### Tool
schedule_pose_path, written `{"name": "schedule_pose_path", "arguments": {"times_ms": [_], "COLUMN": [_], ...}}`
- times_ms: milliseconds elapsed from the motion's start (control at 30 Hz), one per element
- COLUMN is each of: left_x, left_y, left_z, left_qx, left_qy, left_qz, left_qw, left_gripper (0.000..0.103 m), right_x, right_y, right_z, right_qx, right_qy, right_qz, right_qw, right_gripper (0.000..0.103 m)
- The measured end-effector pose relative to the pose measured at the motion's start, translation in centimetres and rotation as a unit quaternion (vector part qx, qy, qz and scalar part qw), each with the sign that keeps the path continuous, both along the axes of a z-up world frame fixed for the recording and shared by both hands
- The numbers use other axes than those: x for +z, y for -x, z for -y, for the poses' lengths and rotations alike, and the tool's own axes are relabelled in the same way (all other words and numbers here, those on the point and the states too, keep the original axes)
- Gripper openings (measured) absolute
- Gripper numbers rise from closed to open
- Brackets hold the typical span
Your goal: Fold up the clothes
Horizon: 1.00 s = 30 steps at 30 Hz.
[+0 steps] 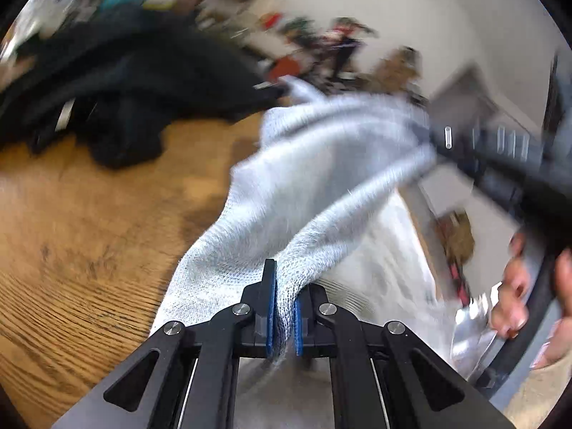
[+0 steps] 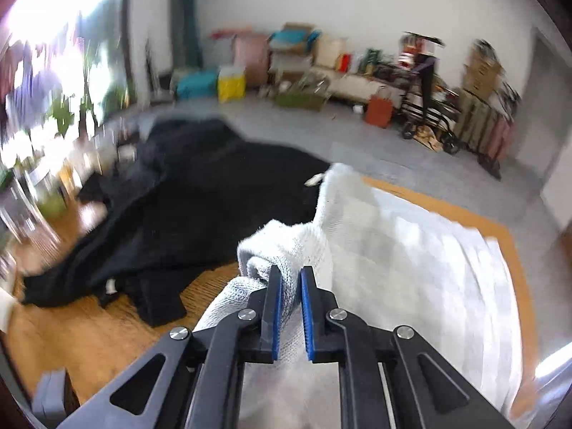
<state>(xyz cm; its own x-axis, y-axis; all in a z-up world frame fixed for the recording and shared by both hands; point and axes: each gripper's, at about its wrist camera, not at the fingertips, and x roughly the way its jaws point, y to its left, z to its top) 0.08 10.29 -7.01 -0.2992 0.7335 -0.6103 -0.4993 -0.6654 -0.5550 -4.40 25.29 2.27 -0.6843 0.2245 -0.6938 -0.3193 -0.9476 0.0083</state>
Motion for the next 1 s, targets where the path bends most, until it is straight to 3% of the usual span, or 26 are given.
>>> {"name": "schedule_pose_path", "arguments": {"times_ms": [100, 167, 233, 333, 433, 500, 567, 667, 733, 800, 933, 967, 1000], "left_x": [2.1, 2.3, 1.2, -0.4, -1.2, -1.5, -1.6, -1.9, -2.1, -2.3, -2.5, -2.5, -2.5], "left_y": [-2.9, -5.1, -6.9, -5.9, -5.8, -6.2, -5.8, -5.0, -4.8, -4.7, -4.2, -4.2, -4.2], "left_z": [-1.4, -3.4, -5.9, -6.4, -6.0, -5.6, -5.3, -5.3, -5.4, -5.4, -5.2, -5.2, -5.2], "left_qx": [-0.068, -0.102, -0.124, -0.121, -0.097, -0.082, -0.074, -0.069, -0.072, -0.074, -0.077, -0.076, -0.072], "left_qy": [0.013, 0.078, 0.152, 0.187, 0.174, 0.169, 0.172, 0.175, 0.173, 0.167, 0.148, 0.145, 0.141], "left_qz": [-0.029, -0.041, -0.062, -0.049, -0.015, 0.005, 0.014, 0.024, 0.026, 0.03, 0.042, 0.044, 0.044], "left_qw": [0.9971, 0.9909, 0.9787, 0.9737, 0.9798, 0.9821, 0.9823, 0.9819, 0.982, 0.9827, 0.9852, 0.9856, 0.9864], "left_gripper": [0.008, 0.008, 0.008, 0.008, 0.008, 0.008, 0.008, 0.008, 0.008, 0.008, 0.008, 0.008, 0.008], "right_x": [0.5, -0.7, -3.1, -7.2, -7.1, -5.5, -3.9, -2.8, -3.0, -4.0, -6.2, -6.5, -6.8], "right_y": [-9.1, -15.3, -20.2, -24.0, -25.3, -23.8, -20.6, -14.2, -10.3, -6.9, -2.6, -2.6, -2.6], "right_z": [-4.4, -7.2, -8.5, -9.9, -12.1, -12.6, -12.0, -10.4, -10.1, -10.7, -12.1, -12.2, -12.2], "right_qx": [-0.058, -0.094, -0.13, -0.136, -0.13, -0.102, -0.046, 0.041, 0.066, 0.068, 0.055, 0.053, 0.052], "right_qy": [0.078, 0.123, 0.123, 0.1, 0.127, 0.113, 0.082, 0.046, 0.026, 0.038, 0.094, 0.103, 0.112], "right_qz": [-0.05, -0.059, -0.022, 0.082, 0.064, 0.041, 0.036, 0.05, 0.071, 0.1, 0.137, 0.139, 0.141], "right_qw": [0.994, 0.986, 0.984, 0.982, 0.981, 0.987, 0.995, 0.997, 0.995, 0.992, 0.985, 0.983, 0.982], "right_gripper": [0.009, 0.006, 0.006, 0.008, 0.014, 0.045, 0.047, 0.055, 0.062, 0.067, 0.065, 0.047, 0.02]}}
